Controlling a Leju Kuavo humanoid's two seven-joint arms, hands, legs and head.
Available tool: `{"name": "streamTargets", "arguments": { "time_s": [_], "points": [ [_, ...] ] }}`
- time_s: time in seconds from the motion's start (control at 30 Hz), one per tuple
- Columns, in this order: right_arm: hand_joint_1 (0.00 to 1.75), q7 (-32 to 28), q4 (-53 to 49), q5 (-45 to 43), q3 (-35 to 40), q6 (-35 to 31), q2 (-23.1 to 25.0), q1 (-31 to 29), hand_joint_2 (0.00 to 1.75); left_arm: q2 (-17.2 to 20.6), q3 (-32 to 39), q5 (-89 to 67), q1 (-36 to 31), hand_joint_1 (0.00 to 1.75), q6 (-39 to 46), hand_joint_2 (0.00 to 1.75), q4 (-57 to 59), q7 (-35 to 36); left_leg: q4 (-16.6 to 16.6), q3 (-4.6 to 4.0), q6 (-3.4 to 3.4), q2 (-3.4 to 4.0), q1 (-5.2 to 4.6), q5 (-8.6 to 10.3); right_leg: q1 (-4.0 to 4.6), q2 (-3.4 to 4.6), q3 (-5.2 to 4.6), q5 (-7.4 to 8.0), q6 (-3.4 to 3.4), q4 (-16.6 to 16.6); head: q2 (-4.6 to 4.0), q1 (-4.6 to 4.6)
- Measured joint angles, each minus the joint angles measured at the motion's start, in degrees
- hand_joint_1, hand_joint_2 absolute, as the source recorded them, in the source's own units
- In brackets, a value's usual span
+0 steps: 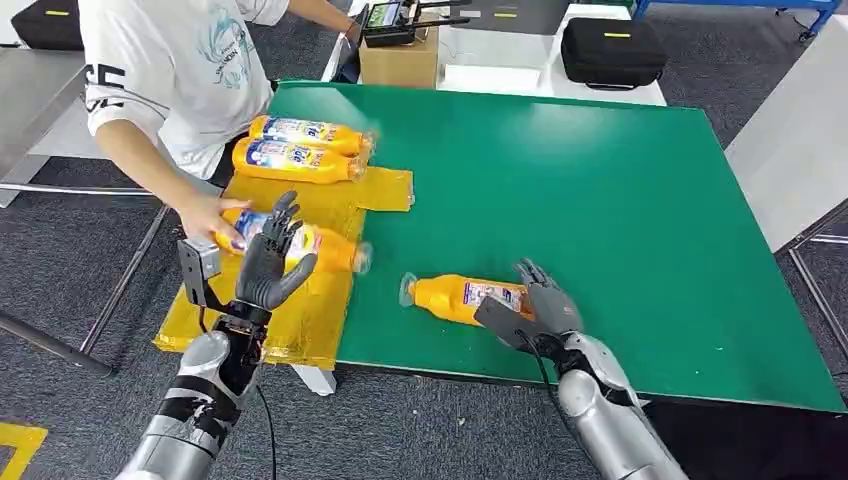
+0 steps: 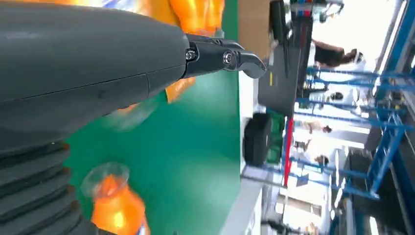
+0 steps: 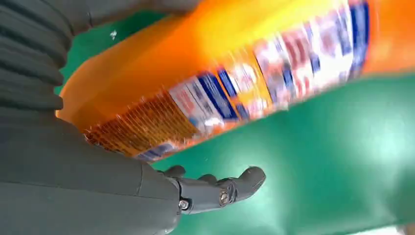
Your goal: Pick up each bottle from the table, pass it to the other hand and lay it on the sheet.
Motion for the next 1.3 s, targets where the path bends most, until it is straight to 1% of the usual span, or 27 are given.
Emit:
{"name": "streamTargets", "arguments": {
  "time_s": [0.1,0.23,0.4,0.53,0.6,0.63,0.73,0.77,0.83,0.93,1.0,1.07,1.17,1.3],
  "points": [
    [1.75,-1.93,2.35,-2.10,1.75,6.58,-2.50,-2.90,1.75,-0.28,-0.83,0.99,-1.32,0.00,-0.94,1.75,1.99,1.69,0.00,0.23,0.02,-0.01,0.00,-0.01,0.00,0.00,-0.04,0.01,0.00,-0.08,0.00,0.02],
    [1.75,-5.16,5.72,-4.44,4.96,14.38,-6.10,-7.24,1.75,-0.68,-2.69,2.08,-3.85,0.00,-1.68,1.75,5.85,2.71,0.01,0.27,0.11,-0.05,-0.03,0.08,-0.02,0.00,0.36,0.13,0.16,-0.08,-0.02,0.00],
    [1.75,-8.27,9.86,-6.80,9.86,19.16,-9.56,-12.56,1.75,-1.01,-4.72,3.46,-6.85,0.00,-2.89,1.75,9.66,2.67,0.03,0.33,0.11,-0.07,-0.04,0.09,-0.03,-0.01,0.47,0.13,0.17,-0.09,0.00,0.00],
    [1.75,-8.53,11.47,-7.50,12.35,20.03,-11.00,-14.87,1.75,-1.03,-5.66,4.24,-7.86,0.00,-3.54,1.75,11.02,2.63,0.03,0.33,0.11,-0.07,-0.04,0.09,-0.03,-0.01,0.48,0.13,0.18,-0.10,0.00,0.00],
    [1.75,-7.34,11.87,-8.95,12.92,17.93,-11.19,-15.21,1.75,-0.98,-5.95,4.27,-7.88,0.00,-3.13,1.75,11.17,2.56,0.03,0.32,0.12,-0.08,-0.04,0.09,-0.03,-0.01,0.52,0.13,0.18,-0.10,0.00,0.00],
    [1.75,-5.92,11.92,-9.82,12.96,15.32,-11.11,-15.07,1.75,-0.94,-6.01,4.33,-7.82,0.00,-2.62,1.75,11.17,2.56,0.02,0.31,0.12,-0.07,-0.04,0.08,-0.03,-0.01,0.53,0.13,0.18,-0.09,0.00,0.02],
    [1.75,0.09,10.64,-11.33,11.61,2.73,-9.44,-12.29,1.75,-0.66,-5.92,4.33,-6.39,0.00,0.50,1.75,9.66,3.11,0.02,0.30,0.12,-0.06,-0.03,0.08,-0.01,0.00,0.51,0.13,0.18,-0.09,0.00,0.04],
    [1.75,1.49,9.70,-11.24,11.02,0.61,-8.94,-11.06,1.75,-0.48,-5.90,4.27,-5.76,0.00,1.05,1.75,8.96,3.35,0.02,0.28,0.12,-0.06,-0.03,0.08,-0.02,0.00,0.48,0.13,0.18,-0.08,0.00,-0.02],
    [1.75,2.64,8.02,-10.98,10.19,-1.55,-8.15,-9.68,1.75,-0.26,-5.86,4.24,-4.90,0.00,1.77,1.75,8.02,3.76,0.02,0.26,0.11,-0.04,-0.01,0.08,0.00,0.00,0.45,0.13,0.18,-0.08,0.00,-0.02],
    [1.75,0.62,3.84,-11.44,7.19,-9.05,-5.83,-5.27,1.75,-0.33,-5.79,3.87,-3.81,0.00,5.32,1.75,6.49,4.42,0.01,0.17,0.10,-0.13,0.04,0.07,0.03,-0.03,0.43,0.08,0.15,-0.06,0.00,0.07],
    [1.75,-3.01,-0.99,-12.61,3.88,-15.12,-2.62,-1.16,1.75,-0.44,-5.75,3.05,-3.51,0.00,9.65,1.75,5.88,4.46,0.01,-0.02,0.10,-0.10,0.04,0.07,0.03,-0.01,0.17,0.09,0.15,-0.03,0.00,-0.02],
    [1.75,-5.97,-5.52,-14.03,1.78,-19.37,0.49,2.38,1.75,-0.89,-5.84,2.21,-3.67,0.00,12.06,1.75,5.86,4.37,0.01,-0.13,0.09,-0.03,0.05,0.07,0.03,0.00,-0.01,0.09,0.15,-0.04,0.00,-0.02],
    [1.75,-7.39,-9.95,-14.82,0.18,-21.21,3.67,5.46,1.75,-1.64,-6.10,1.53,-3.69,0.00,13.53,1.75,5.86,4.26,0.01,-0.26,0.09,-0.04,0.06,0.08,0.03,0.00,-0.14,0.08,0.14,-0.03,0.00,-0.02],
    [1.75,-7.52,-12.92,-15.26,-1.44,-21.30,5.37,7.52,1.75,-1.92,-6.41,1.25,-3.70,0.00,13.75,1.75,5.86,4.24,0.01,-0.37,0.09,-0.04,0.00,0.08,-0.02,0.00,-0.19,0.08,0.15,-0.05,0.00,0.02]
  ]
}}
